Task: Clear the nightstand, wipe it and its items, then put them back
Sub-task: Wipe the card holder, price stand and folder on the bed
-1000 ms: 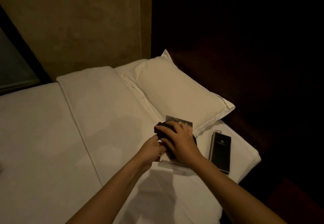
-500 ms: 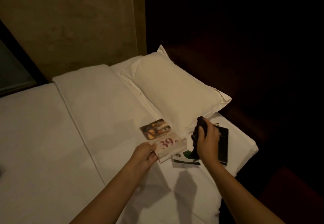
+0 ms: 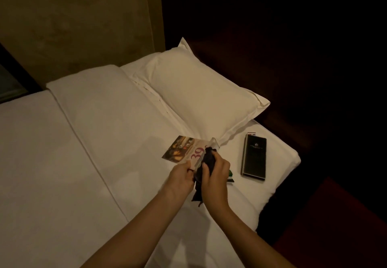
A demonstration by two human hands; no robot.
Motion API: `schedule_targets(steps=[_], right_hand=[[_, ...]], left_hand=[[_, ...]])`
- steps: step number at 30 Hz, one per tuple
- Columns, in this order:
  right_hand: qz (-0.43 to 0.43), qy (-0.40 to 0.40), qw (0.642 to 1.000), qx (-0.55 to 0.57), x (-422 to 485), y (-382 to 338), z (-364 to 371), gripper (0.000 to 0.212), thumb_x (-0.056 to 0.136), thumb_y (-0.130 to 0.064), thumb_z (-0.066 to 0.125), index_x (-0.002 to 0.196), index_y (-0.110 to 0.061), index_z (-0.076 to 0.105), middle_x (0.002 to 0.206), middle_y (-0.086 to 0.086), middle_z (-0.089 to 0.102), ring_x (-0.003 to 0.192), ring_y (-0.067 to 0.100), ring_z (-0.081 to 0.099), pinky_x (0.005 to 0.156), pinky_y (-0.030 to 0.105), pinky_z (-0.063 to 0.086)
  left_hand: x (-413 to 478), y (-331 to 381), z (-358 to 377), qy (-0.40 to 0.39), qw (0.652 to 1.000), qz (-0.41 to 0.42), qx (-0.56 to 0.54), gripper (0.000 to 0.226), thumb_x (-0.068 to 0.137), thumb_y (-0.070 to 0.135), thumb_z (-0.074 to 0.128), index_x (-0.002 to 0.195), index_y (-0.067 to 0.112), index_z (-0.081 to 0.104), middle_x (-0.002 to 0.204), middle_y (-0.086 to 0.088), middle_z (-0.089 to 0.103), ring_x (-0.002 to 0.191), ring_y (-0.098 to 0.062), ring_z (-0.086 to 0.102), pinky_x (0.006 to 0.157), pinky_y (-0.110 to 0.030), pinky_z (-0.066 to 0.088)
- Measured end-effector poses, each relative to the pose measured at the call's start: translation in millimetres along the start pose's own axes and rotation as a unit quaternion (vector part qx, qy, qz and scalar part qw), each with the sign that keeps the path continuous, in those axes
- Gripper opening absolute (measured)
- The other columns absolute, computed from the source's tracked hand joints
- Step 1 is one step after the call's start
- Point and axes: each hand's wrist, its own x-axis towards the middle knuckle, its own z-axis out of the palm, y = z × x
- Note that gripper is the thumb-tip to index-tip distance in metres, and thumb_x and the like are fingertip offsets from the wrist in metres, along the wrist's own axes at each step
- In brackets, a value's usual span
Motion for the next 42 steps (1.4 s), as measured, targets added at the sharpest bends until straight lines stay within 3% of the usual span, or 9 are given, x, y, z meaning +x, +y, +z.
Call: schedule_targets(steps=[3,6,12,20,24,28,35,38,42], right_hand=[[-0.017,-0.022,0.999,-0.030,2.3,12.8,-8.6,0.041,0.097,-0.021,0.045,0.137,-0.022,0.037,0.126,0.004,0.038,0.114,0.015,0.045,0.102,0.026,0.041],[-0.019,-0.038,0.997,-0.070,16.3,27.9,-20.7,0.040,0.095,-0.018,0.048,0.134,-0.020,0.041,0.123,0.006,0.041,0.111,0.019,0.047,0.101,0.034,0.045],[0.003,-0.114,0.978,-0.173,60.6,66.7,-51.8,0.038,0.095,-0.021,0.048,0.133,-0.020,0.044,0.122,0.012,0.048,0.113,0.027,0.048,0.097,0.040,0.044],[0.080,-0.132,0.952,-0.263,110.4,131.4,-117.0,0.038,0.095,-0.023,0.048,0.133,-0.019,0.046,0.123,0.017,0.050,0.112,0.033,0.048,0.092,0.041,0.045],[0.106,-0.141,0.943,-0.281,133.0,156.9,-139.5,0.039,0.095,-0.025,0.048,0.134,-0.020,0.044,0.126,0.017,0.049,0.114,0.033,0.048,0.094,0.045,0.045],[0.136,-0.168,0.932,-0.290,153.9,180.2,-152.3,0.041,0.096,-0.027,0.047,0.137,-0.021,0.042,0.131,0.018,0.047,0.118,0.034,0.045,0.097,0.046,0.043],[0.175,-0.217,0.918,-0.282,180.4,217.0,-161.5,0.044,0.097,-0.028,0.045,0.140,-0.021,0.039,0.132,0.019,0.046,0.121,0.034,0.042,0.100,0.047,0.041],[0.191,-0.231,0.914,-0.274,187.7,228.7,-164.4,0.045,0.097,-0.028,0.045,0.141,-0.022,0.037,0.131,0.019,0.046,0.121,0.034,0.042,0.100,0.048,0.041],[0.212,-0.235,0.913,-0.259,198.3,242.7,-171.7,0.044,0.097,-0.029,0.045,0.140,-0.023,0.038,0.130,0.019,0.046,0.121,0.033,0.042,0.100,0.047,0.041]], left_hand=[[8.7,-2.3,-10.0,-0.018,0.996,-0.057,-0.067,0.032,0.099,0.002,0.037,0.124,-0.011,0.052,0.125,-0.029,0.057,0.118,-0.039,0.053,0.073,-0.005,0.046],[18.5,-11.9,-15.7,0.006,0.999,-0.049,0.012,0.035,0.100,0.003,0.035,0.132,-0.006,0.045,0.128,-0.024,0.053,0.128,-0.031,0.048,0.089,-0.025,0.044],[44.6,-26.9,-33.1,0.054,0.994,-0.043,0.090,0.022,0.097,0.001,0.039,0.111,0.004,0.056,0.103,-0.015,0.064,0.080,-0.021,0.062,0.057,-0.026,0.058],[95.1,-42.2,-53.2,0.159,0.948,-0.042,0.273,0.029,0.094,-0.003,0.046,0.122,-0.010,0.050,0.127,-0.037,0.054,0.110,-0.048,0.058,0.089,-0.048,0.051],[115.9,-50.4,-48.8,0.179,0.930,-0.061,0.316,0.024,0.092,-0.006,0.048,0.115,-0.006,0.054,0.123,-0.035,0.056,0.104,-0.043,0.059,0.071,-0.041,0.055],[141.6,-61.1,-46.4,0.187,0.894,-0.097,0.396,0.032,0.090,-0.010,0.045,0.121,-0.013,0.053,0.123,-0.036,0.056,0.112,-0.047,0.056,0.092,-0.052,0.049],[166.1,-68.2,5.3,0.271,0.662,0.032,0.698,0.044,0.084,0.019,0.060,0.124,0.006,0.045,0.124,-0.021,0.053,0.114,-0.040,0.052,0.092,-0.047,0.046],[182.5,-77.7,53.0,0.159,0.574,0.068,0.801,0.043,0.092,0.026,0.048,0.132,0.010,0.043,0.130,-0.018,0.050,0.120,-0.035,0.048,0.096,-0.045,0.044],[204.7,-99.4,127.7,0.012,0.533,0.091,0.841,0.047,0.092,0.025,0.048,0.137,0.015,0.043,0.134,-0.014,0.049,0.122,-0.032,0.046,0.100,-0.044,0.043]])
